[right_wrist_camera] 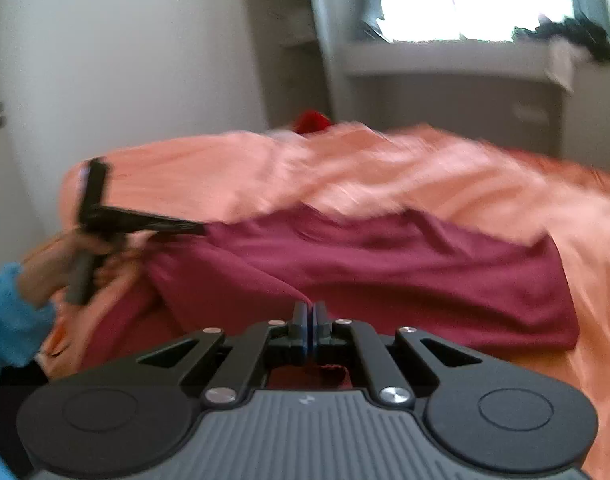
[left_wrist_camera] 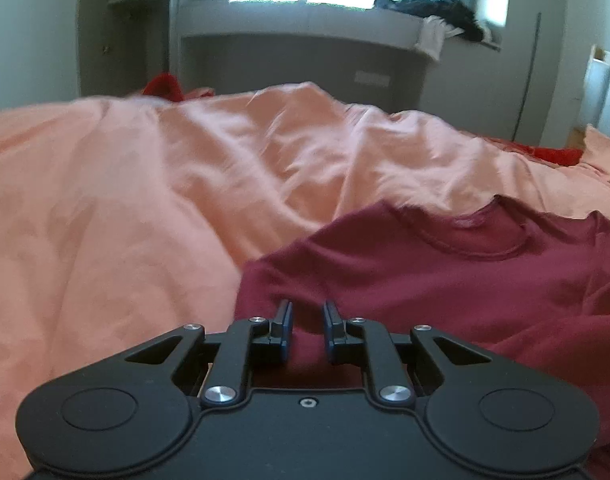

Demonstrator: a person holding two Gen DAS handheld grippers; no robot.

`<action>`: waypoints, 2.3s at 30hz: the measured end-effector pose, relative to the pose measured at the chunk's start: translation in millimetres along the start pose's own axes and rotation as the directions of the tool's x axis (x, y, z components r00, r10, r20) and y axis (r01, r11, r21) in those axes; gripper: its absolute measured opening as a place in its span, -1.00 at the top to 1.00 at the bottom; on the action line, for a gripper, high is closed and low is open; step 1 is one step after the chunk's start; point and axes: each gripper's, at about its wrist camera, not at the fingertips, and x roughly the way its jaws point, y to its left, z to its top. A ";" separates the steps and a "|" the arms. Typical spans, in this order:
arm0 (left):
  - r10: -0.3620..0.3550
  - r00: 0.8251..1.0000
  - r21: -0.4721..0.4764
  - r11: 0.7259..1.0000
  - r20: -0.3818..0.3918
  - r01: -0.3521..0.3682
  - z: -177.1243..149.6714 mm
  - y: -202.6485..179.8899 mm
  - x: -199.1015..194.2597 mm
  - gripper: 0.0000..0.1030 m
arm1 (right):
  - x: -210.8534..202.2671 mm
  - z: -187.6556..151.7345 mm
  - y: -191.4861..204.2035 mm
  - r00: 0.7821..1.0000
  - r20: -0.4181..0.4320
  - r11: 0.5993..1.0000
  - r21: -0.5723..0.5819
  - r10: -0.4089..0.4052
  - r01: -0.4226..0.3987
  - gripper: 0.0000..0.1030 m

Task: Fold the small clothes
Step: 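Fold the hem toward the collar with the right gripper while the left gripper holds the edge, then open both grippers and lift them off the folded shirt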

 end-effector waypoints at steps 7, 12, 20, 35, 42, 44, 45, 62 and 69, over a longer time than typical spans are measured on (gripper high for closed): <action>-0.033 0.997 0.102 0.994 0.063 0.026 20.4 17.7 -7.4 0.18 | -13.6 -37.8 -19.9 0.992 0.097 0.989 0.116 0.083 -0.094 -0.34; 0.024 0.991 0.214 0.977 -0.130 0.005 40.8 18.8 36.6 0.15 | -15.0 -55.1 -5.8 0.989 0.145 0.995 0.085 0.041 -0.053 -0.32; -0.012 0.994 0.068 0.997 -0.106 0.020 43.2 32.6 45.2 0.91 | -9.7 -60.2 -11.3 0.979 0.202 0.987 0.152 0.013 -0.045 0.79; -0.007 1.000 -0.106 0.994 0.030 0.010 25.7 53.3 36.7 0.89 | -15.8 -59.9 -19.4 0.984 0.179 0.981 0.187 0.014 -0.048 0.80; -0.011 0.997 -0.123 0.992 0.082 0.021 27.5 55.3 10.6 0.33 | -32.2 -62.9 -24.1 0.979 0.201 0.978 0.195 0.037 -0.077 0.08; -0.012 0.997 -0.089 0.996 0.076 0.019 24.1 49.6 -3.3 0.24 | -33.5 -64.0 -20.9 0.980 0.198 0.979 0.190 0.036 -0.074 0.08; -0.009 0.998 -0.058 0.998 0.067 0.013 20.3 44.1 -11.0 0.20 | -33.2 -64.7 -19.3 0.980 0.195 0.979 0.189 0.038 -0.076 0.08; 0.127 0.992 0.086 0.988 0.004 -0.127 -37.3 17.5 -79.7 -0.02 | -51.3 -96.9 30.4 0.981 0.172 0.996 0.005 -0.089 0.089 -0.55; 0.147 0.986 0.014 0.989 0.076 -0.148 -67.3 -10.2 -136.8 -0.62 | -90.8 -125.2 49.4 0.954 0.273 0.988 -0.050 -0.126 0.145 -0.99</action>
